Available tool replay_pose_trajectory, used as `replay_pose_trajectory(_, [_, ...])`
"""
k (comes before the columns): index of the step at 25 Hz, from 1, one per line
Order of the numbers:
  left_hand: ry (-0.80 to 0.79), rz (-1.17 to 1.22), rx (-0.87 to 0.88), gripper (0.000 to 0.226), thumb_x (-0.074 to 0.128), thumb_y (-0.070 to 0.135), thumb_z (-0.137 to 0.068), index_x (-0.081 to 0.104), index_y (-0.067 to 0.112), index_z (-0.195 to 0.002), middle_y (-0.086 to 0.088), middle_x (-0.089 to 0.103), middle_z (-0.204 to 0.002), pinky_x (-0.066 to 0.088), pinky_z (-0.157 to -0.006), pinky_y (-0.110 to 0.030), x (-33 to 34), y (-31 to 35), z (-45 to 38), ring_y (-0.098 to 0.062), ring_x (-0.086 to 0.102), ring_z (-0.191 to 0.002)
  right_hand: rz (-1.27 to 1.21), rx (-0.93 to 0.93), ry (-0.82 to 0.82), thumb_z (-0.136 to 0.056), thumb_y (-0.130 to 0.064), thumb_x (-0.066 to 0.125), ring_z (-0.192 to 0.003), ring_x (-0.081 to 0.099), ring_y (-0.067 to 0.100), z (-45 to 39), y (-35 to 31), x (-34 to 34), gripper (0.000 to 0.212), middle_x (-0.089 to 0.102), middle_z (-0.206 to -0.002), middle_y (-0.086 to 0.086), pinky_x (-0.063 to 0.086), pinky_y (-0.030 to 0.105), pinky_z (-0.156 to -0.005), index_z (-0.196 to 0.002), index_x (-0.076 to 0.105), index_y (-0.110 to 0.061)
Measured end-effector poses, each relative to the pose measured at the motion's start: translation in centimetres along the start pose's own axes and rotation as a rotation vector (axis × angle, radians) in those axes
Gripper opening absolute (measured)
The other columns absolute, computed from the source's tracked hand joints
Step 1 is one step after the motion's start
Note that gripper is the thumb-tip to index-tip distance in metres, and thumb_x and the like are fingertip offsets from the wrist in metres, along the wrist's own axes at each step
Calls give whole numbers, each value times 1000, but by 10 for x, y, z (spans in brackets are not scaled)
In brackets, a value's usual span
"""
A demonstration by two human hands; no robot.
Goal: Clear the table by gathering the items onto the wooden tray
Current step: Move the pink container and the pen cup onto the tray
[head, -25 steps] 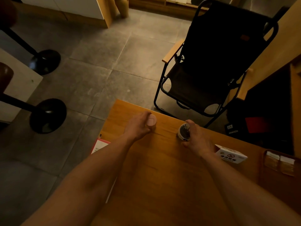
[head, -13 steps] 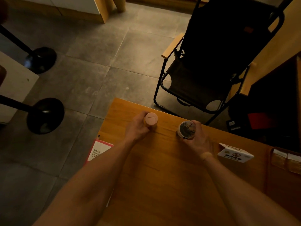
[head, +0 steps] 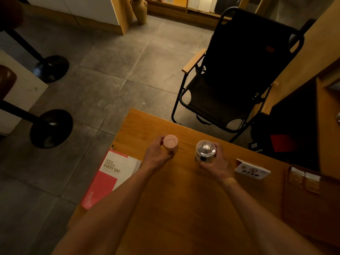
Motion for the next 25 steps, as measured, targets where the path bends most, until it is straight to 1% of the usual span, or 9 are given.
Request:
replay_pose_trajectory(4, [-59, 77, 5, 69, 81, 30, -74, 45, 23, -132, -1, 56, -130, 45, -91, -29, 9, 16, 39, -14, 50, -117, -119, -13, 29, -67, -31, 86, -112, 45, 12, 39, -3, -28, 80, 50, -133, 1, 37, 20, -78, -134, 40, -27])
replay_pose_trajectory(6, [-82, 100, 27, 68, 80, 34, -75, 45, 25, -132, 1, 57, -129, 46, -90, -29, 14, 30, 58, -11, 50, -117, -157, -22, 32, -69, -26, 85, -115, 47, 16, 58, -4, -46, 78, 50, -134, 3, 41, 28, -85, -133, 40, -26])
replay_pose_trajectory(10, [-113, 155, 98, 62, 79, 37, -75, 46, 31, -127, 13, 55, -121, 44, -78, -17, 32, 74, 96, 1, 51, -107, -202, -42, 54, -70, -21, 85, -122, 50, 23, 102, 1, -93, 75, 54, -132, 6, 47, 45, -100, -133, 43, -22])
replay_pose_trajectory(12, [-147, 179, 123, 59, 80, 34, -74, 45, 35, -122, 18, 54, -116, 47, -75, -17, 51, 95, 112, 3, 53, -105, -217, -45, 80, -70, -23, 85, -121, 51, 23, 122, 12, -117, 75, 54, -131, 5, 49, 44, -99, -133, 43, -22])
replay_pose_trajectory(17, [-225, 231, 195, 55, 81, 31, -74, 45, 46, -113, 21, 54, -115, 56, -79, -29, 118, 148, 147, -3, 55, -108, -281, -2, 129, -68, -21, 86, -117, 50, 15, 160, 68, -170, 75, 51, -125, -6, 49, 28, -88, -127, 41, -34])
replay_pose_trajectory(18, [-247, 235, 208, 54, 80, 31, -75, 45, 46, -113, 19, 55, -116, 57, -80, -32, 133, 157, 153, -4, 56, -108, -287, 14, 139, -68, -21, 86, -116, 50, 14, 166, 81, -181, 76, 50, -127, -5, 49, 28, -88, -128, 42, -34])
replay_pose_trajectory(20, [-297, 233, 218, 53, 79, 33, -76, 46, 42, -117, 16, 55, -118, 58, -82, -36, 166, 173, 165, -5, 57, -109, -282, 58, 167, -68, -22, 86, -118, 50, 16, 178, 112, -208, 78, 51, -130, -2, 51, 36, -92, -131, 42, -32])
replay_pose_trajectory(22, [-343, 234, 227, 52, 78, 33, -77, 46, 45, -117, 17, 55, -119, 58, -81, -33, 197, 189, 176, -4, 57, -108, -287, 96, 184, -69, -23, 85, -123, 49, 19, 187, 141, -231, 81, 50, -136, 1, 50, 43, -98, -136, 40, -28])
replay_pose_trajectory(25, [-372, 244, 228, 50, 78, 32, -77, 46, 48, -113, 17, 55, -118, 56, -80, -30, 239, 213, 191, 1, 56, -107, -326, 132, 211, -67, -27, 86, -125, 48, 17, 201, 181, -268, 82, 49, -137, -2, 47, 39, -99, -135, 39, -33])
Point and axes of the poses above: each hand's wrist, its own z-axis away from the middle knuckle, its own x-axis out of the palm, y = z × x, the point moved 9 cm from there along -z, towards the middle knuckle
